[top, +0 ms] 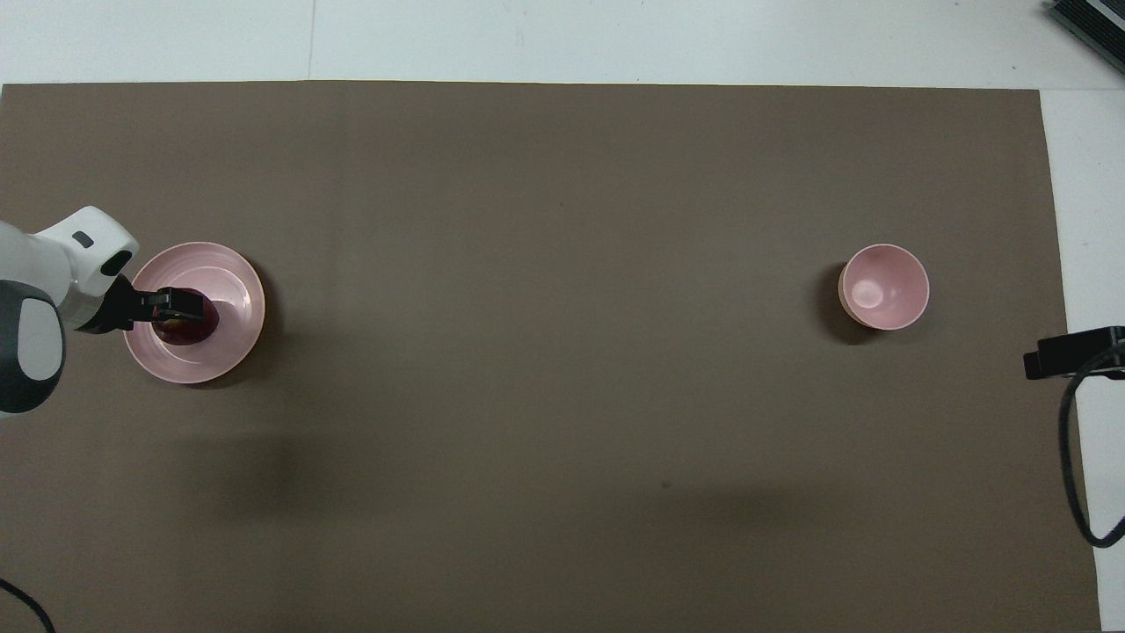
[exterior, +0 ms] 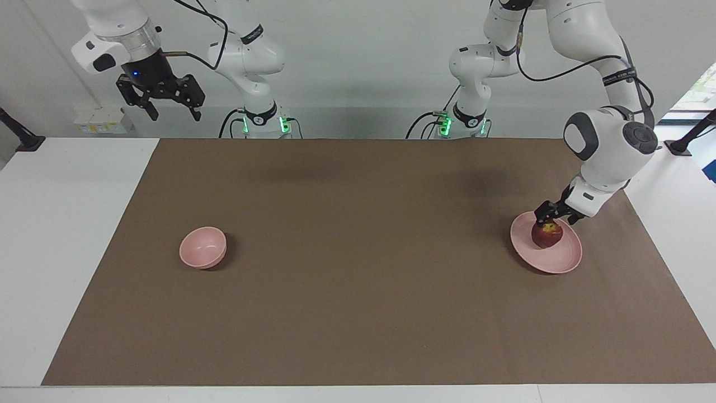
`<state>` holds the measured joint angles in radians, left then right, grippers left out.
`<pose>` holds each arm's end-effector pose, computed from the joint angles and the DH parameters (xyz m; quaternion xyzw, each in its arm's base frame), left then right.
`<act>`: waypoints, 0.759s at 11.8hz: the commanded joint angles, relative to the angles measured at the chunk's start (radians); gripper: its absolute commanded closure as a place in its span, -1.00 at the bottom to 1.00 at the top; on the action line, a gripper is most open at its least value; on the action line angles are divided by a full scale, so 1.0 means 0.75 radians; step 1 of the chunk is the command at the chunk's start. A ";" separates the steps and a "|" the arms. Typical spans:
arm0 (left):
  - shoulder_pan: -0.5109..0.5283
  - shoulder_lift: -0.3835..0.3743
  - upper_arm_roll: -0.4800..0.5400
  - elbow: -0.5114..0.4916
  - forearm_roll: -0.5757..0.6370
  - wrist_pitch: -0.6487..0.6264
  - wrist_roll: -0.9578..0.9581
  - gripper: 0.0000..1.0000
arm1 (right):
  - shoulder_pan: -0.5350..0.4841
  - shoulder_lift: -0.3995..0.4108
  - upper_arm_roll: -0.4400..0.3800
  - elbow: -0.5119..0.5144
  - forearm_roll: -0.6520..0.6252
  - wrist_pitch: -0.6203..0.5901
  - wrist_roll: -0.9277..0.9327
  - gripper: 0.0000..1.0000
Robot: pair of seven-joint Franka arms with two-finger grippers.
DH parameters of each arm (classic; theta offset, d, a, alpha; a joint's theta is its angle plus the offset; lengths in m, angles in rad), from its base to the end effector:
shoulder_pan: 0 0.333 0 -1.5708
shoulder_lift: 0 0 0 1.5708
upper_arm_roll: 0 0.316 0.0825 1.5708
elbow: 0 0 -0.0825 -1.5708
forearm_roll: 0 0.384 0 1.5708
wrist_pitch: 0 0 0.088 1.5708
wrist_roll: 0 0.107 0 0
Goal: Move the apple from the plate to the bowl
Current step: 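Lower the left gripper onto the red apple on the pink plate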
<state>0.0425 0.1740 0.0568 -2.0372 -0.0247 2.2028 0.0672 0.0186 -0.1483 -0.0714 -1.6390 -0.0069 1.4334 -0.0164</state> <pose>0.5776 0.0559 0.3591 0.9997 0.0230 -0.0036 0.0053 0.4920 -0.0299 0.6586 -0.9994 0.0180 0.0288 0.0028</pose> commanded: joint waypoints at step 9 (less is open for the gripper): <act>-0.034 0.048 -0.004 -0.077 0.006 0.174 0.012 -1.00 | -0.006 -0.029 0.005 -0.034 -0.001 0.022 -0.013 -1.00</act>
<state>0.0178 0.2038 0.0451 -2.0658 -0.0247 2.2779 0.0293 0.0186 -0.1483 -0.0714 -1.6390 -0.0069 1.4334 -0.0164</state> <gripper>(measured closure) 0.000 0.000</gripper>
